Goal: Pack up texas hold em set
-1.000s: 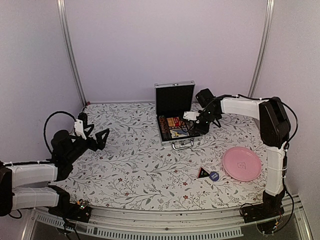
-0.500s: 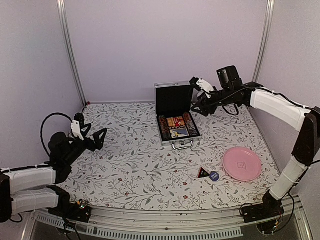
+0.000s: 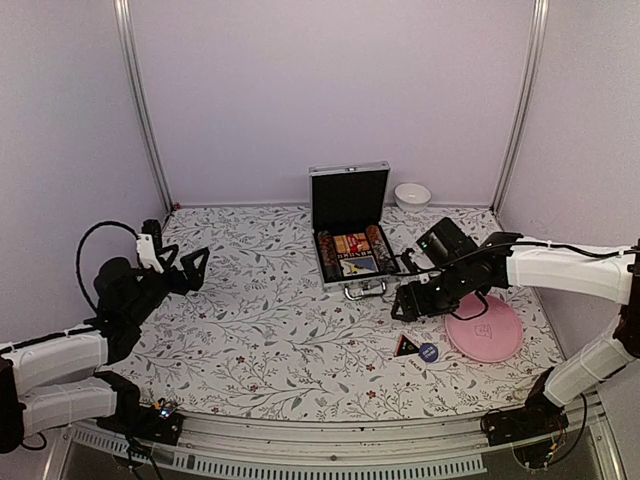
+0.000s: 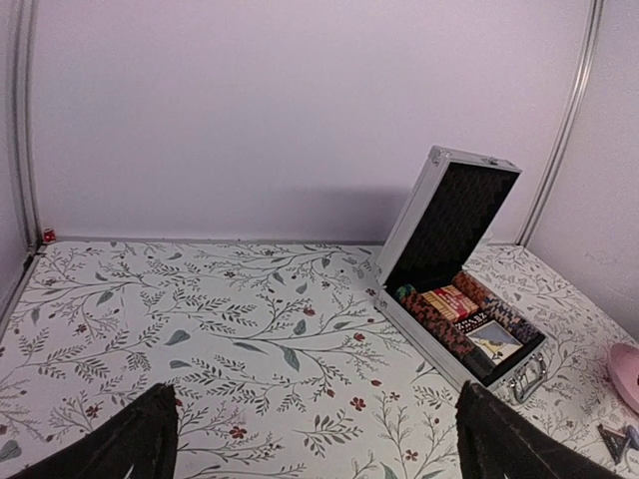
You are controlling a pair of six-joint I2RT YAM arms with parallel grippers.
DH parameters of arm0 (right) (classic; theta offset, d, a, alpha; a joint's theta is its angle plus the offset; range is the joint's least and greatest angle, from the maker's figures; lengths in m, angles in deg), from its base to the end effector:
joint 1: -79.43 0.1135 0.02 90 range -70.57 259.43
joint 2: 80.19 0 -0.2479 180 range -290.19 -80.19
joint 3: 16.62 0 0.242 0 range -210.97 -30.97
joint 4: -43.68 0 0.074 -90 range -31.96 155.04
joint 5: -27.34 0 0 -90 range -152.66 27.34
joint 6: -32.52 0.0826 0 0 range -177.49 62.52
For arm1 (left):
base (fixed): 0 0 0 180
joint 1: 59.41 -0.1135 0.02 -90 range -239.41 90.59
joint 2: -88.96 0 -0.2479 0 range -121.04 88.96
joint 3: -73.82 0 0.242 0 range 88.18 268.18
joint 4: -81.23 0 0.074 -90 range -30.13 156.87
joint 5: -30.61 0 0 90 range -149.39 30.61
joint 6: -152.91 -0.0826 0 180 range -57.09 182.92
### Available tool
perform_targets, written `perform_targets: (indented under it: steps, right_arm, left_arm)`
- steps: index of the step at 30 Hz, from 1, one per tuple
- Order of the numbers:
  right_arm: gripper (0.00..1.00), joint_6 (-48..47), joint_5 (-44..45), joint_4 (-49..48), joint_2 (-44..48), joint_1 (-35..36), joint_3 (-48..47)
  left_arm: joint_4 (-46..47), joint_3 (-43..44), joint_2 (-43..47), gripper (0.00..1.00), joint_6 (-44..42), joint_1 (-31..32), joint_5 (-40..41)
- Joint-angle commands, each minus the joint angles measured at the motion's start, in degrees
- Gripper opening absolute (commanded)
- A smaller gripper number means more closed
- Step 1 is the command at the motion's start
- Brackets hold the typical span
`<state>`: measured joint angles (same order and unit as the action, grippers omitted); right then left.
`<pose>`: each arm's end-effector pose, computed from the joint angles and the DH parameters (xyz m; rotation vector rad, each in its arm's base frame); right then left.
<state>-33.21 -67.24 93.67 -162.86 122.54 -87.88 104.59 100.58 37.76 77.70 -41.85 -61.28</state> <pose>0.2148 0.2101 0.1742 -0.4743 2.6889 0.4769 0.2294 -0.0755 0.2036 0.0649 1.6078 -0.4653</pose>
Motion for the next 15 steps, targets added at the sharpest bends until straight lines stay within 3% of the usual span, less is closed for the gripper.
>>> perform_targets:
  steps: [1,5,15]
  right_arm:
    - [0.75,15.8,0.9,-1.7,1.3,5.5,3.2]
    - [0.75,18.8,-3.4,-6.6,-2.7,8.8,5.7]
    - [0.75,22.9,-1.3,-8.0,-5.8,10.9,9.5]
  left_arm:
    - [-3.1,2.4,0.3,0.97,2.9,-0.2,1.2]
    - [-3.2,2.3,-0.2,0.97,3.9,-0.2,1.3]
    - [-7.0,2.2,2.8,0.97,2.8,-0.2,2.0]
